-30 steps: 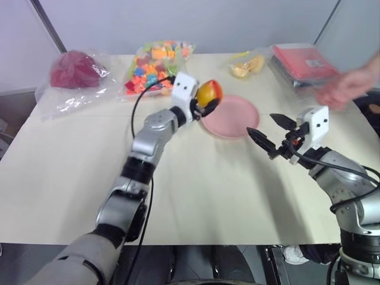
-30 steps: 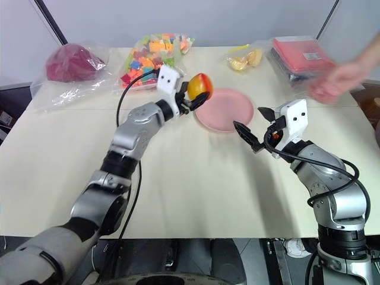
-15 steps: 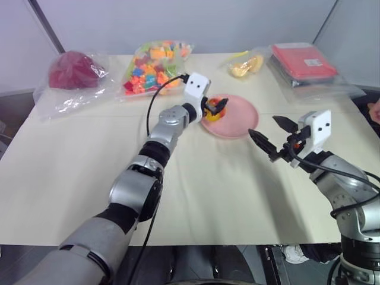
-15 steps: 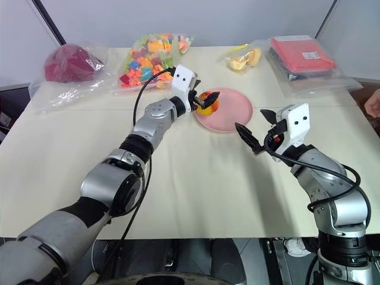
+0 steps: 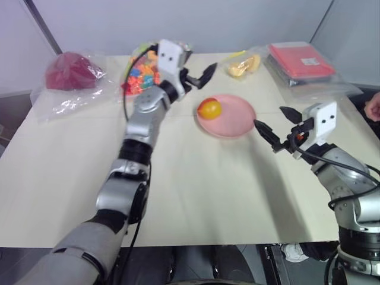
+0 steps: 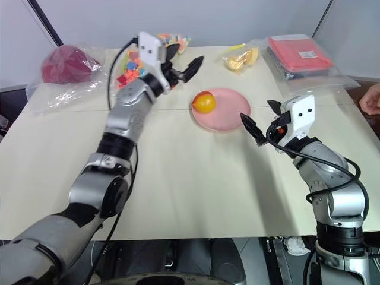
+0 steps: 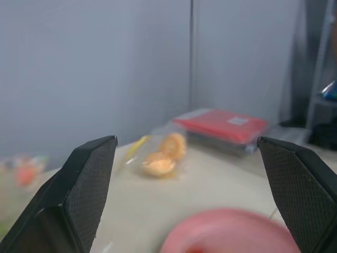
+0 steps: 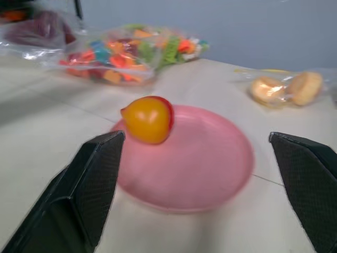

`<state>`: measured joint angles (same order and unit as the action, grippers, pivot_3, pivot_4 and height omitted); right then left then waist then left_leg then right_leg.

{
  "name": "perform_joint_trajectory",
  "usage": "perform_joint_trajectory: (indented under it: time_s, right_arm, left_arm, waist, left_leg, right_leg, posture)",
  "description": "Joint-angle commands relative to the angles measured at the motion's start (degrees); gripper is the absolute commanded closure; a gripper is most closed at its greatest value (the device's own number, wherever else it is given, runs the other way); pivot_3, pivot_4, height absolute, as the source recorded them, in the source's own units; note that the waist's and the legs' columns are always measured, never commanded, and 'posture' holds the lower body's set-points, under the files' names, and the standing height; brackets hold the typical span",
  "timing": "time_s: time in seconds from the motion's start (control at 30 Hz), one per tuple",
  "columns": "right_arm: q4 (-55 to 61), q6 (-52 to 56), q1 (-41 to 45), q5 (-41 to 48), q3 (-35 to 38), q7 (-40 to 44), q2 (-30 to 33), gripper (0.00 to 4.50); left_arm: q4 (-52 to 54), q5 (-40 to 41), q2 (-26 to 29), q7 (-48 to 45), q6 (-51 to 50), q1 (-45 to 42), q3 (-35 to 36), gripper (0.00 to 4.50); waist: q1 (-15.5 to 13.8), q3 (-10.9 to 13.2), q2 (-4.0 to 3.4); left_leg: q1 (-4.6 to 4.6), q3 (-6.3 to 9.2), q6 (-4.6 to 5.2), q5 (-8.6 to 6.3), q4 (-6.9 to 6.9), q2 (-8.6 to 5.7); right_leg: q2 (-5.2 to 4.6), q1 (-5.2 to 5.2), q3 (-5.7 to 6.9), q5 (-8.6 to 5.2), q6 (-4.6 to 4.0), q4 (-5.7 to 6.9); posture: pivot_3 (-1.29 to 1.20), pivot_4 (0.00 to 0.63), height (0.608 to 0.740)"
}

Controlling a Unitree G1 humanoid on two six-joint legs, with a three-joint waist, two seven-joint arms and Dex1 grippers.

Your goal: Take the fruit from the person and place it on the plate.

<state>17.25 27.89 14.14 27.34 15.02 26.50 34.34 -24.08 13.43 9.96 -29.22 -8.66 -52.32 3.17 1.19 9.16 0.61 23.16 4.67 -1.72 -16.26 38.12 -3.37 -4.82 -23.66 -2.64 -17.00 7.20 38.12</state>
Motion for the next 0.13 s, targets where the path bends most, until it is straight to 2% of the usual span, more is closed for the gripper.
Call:
perform_joint_trajectory:
  time_s: [0.03,0.13]
  right_arm:
    - [-2.2,-3.1,1.8,-1.3,2.2,0.9,1.3,0.0]
    - [-5.5,-4.7,2.4,-2.3,3.6,1.8,2.3,0.0]
  left_arm:
    - [13.6,1.8,3.7,1.3,-7.6,4.9,1.7,0.06]
    - [23.5,3.3,7.1,3.5,-14.1,11.5,4.1,0.06]
  waist:
    - [-0.3,0.0,0.0]
    - [-0.6,0.0,0.02]
  left_leg:
    - [0.01,-0.01,-0.01,0.0,0.01,0.01]
    - [0.08,0.03,-0.01,0.01,0.09,-0.02]
  right_leg:
    - [0.01,-0.02,-0.01,0.0,0.0,0.0]
    - [-0.04,-0.01,0.01,0.0,0.0,0.0]
  posture:
    - [0.0,0.15,0.74]
    - [0.0,0.15,0.74]
